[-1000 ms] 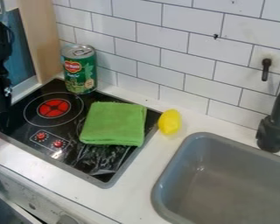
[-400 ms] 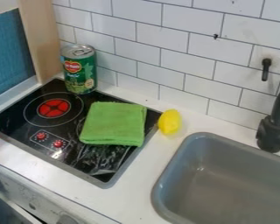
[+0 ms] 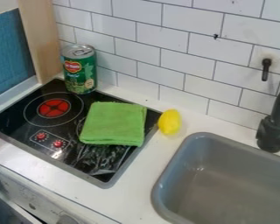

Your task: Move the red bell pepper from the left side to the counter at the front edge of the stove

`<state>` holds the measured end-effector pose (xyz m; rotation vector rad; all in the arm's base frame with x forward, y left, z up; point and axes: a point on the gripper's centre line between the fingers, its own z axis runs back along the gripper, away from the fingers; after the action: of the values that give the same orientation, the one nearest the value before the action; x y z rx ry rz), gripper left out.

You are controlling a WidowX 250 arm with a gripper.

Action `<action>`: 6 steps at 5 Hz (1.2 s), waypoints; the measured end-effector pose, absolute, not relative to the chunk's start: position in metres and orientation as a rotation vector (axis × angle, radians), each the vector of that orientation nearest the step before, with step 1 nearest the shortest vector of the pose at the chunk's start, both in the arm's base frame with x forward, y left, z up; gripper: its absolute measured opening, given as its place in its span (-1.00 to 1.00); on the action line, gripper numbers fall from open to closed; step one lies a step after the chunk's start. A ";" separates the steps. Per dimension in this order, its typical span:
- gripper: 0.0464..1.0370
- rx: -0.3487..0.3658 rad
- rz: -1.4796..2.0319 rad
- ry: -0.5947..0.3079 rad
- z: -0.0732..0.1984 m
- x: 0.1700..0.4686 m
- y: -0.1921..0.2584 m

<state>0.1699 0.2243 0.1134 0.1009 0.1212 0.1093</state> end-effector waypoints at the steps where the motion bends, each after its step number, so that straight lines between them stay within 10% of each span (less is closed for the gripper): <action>1: 0.95 0.095 0.102 0.105 0.109 0.174 0.225; 6: 0.95 0.083 0.076 0.086 0.091 0.182 0.228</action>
<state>0.1825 0.2281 0.0907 0.0827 0.0857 0.0763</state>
